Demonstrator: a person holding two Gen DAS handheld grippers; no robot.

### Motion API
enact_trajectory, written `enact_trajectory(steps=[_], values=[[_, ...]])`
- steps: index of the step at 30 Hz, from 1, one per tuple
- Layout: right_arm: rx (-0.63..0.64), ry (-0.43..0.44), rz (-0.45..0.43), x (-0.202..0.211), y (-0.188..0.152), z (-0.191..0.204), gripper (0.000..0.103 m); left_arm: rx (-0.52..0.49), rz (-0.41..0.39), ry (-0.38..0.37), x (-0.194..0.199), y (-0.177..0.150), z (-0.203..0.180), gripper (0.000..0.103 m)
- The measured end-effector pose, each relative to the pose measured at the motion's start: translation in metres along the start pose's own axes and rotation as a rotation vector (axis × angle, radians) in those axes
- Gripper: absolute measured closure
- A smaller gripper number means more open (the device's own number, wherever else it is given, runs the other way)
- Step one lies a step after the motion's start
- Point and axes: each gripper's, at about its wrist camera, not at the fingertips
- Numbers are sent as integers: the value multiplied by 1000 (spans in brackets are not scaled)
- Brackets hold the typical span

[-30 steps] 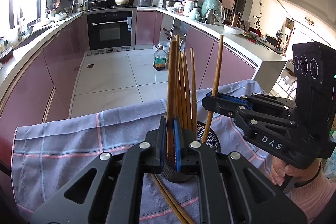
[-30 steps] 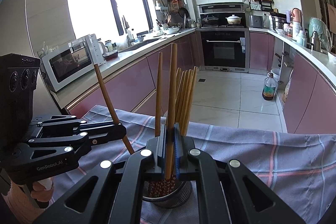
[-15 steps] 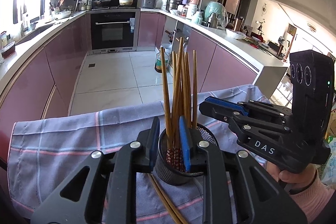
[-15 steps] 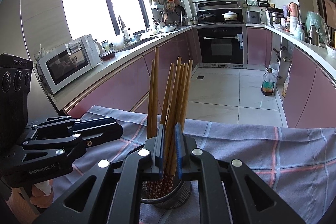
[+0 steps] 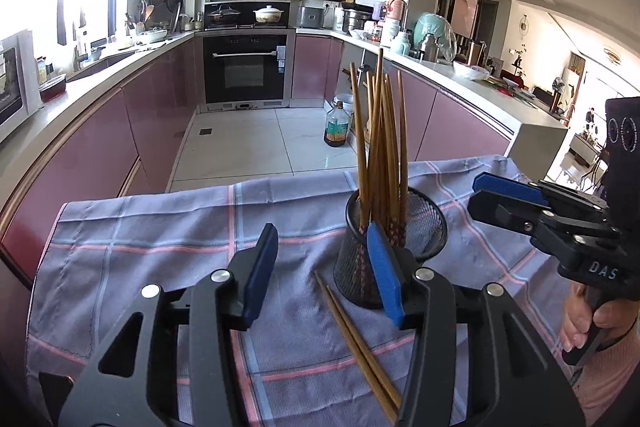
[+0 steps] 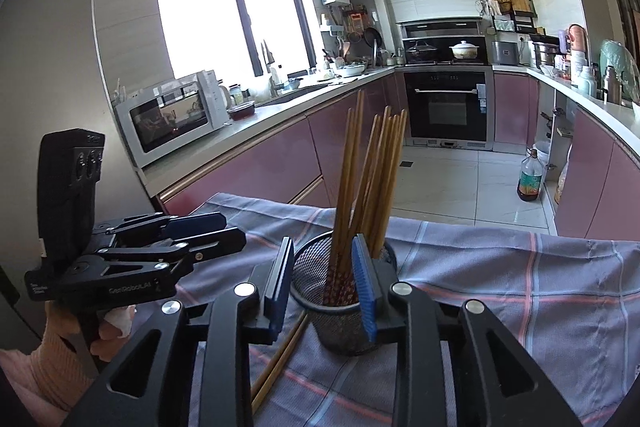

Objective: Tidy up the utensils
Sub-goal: 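Move the right gripper back to the two chopsticks on the cloth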

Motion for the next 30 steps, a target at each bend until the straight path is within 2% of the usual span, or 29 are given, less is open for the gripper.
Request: enact_trajectory(steps=[9,14,21,30], values=[[5,48,221,-34,-60,23,73,39,117,-1,-10,-65,16,54],[-16,60,301,-51,-79,29,73,39,178,-14,-22,-91,12,54],[-19,58,365,-63,-97,37,73,31,216,-17,-30,-105,7,54],[17,17,390,-65,-106,44,74,18,241,-24,-35,-109,-1,54]])
Point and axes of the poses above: each gripper's, at about its wrist camera, not at the fingertips, and x roughly against the way its jaws point, z to its left, y to its top, and after that the axes turned 4 degrees about y, right-handed
